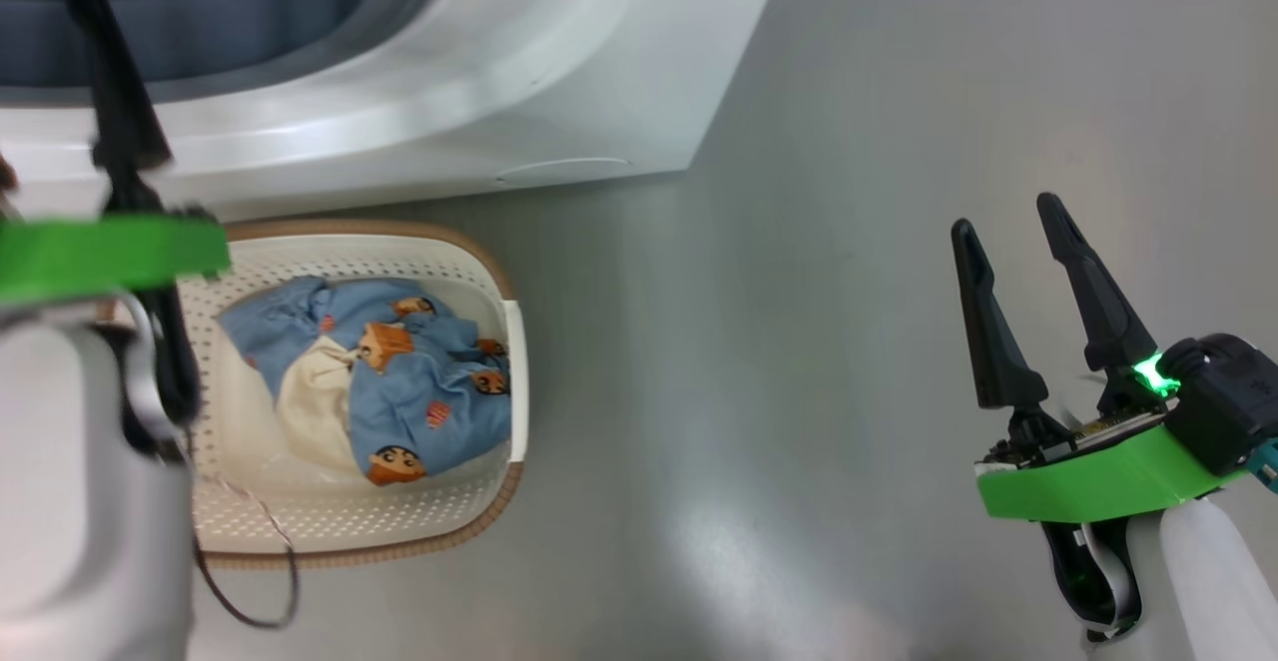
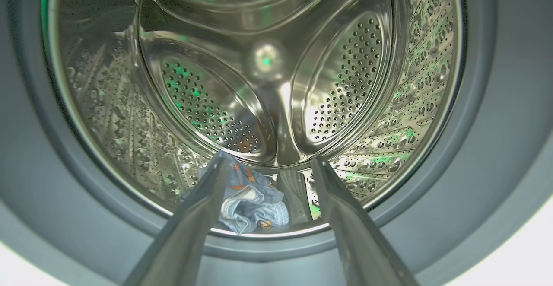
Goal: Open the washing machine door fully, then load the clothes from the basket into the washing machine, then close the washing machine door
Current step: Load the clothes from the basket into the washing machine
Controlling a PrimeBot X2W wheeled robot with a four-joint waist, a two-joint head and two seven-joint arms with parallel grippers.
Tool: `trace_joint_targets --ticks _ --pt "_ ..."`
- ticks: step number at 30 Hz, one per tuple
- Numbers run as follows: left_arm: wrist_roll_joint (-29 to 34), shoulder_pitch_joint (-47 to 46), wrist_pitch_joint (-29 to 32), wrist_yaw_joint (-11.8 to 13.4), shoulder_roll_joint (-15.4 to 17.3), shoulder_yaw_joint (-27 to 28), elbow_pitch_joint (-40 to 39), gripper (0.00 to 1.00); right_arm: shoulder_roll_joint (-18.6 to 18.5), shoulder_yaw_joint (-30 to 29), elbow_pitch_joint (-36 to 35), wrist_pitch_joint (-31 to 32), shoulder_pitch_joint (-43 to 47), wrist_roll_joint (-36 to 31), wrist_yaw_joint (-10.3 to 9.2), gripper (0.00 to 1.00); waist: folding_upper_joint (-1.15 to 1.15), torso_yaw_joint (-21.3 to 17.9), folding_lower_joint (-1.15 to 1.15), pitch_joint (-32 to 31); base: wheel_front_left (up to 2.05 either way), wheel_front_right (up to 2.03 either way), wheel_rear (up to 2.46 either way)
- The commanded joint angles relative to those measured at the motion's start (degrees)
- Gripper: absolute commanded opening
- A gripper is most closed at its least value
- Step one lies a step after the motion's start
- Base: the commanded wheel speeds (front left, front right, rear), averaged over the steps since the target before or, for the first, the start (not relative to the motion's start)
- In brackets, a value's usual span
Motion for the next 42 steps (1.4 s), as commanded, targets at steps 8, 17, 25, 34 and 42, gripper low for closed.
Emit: trace_joint_targets --ticks 8,17,25,34,42 --pt "4.5 15.6 -0.3 2.3 -1.6 1.7 -15.0 1.0 -1.3 0.5 -1.2 -0.3 3.6 -1.6 0.16 1.0 0.0 3.7 0.01 -4.5 0.0 0.0 0.0" --pt "5.8 29.7 -0.3 2.6 -4.6 0.0 -18.2 1.0 -3.1 0.0 -0.1 -0.3 7.1 -3.0 0.16 1.0 0.0 5.8 0.01 -10.9 0.0 0.0 0.0" --pt "4.4 37.3 -0.3 1.6 -6.0 -1.7 -15.7 1.0 -3.0 -0.9 0.5 -0.3 11.0 -3.6 0.16 1.0 0.0 6.9 0.01 -18.0 0.0 0.0 0.0" --pt "4.7 43.7 -0.3 0.3 -6.1 -3.5 -13.1 1.0 -1.5 -0.9 1.1 -0.3 16.1 -4.2 0.16 1.0 0.0 6.9 0.01 -26.1 0.0 0.0 0.0" --pt "4.6 45.7 -0.3 -0.4 -5.7 -4.3 -12.6 1.0 -0.6 -0.3 1.1 -0.3 18.6 -4.6 0.16 1.0 0.0 6.8 0.01 -30.0 0.0 0.0 0.0"
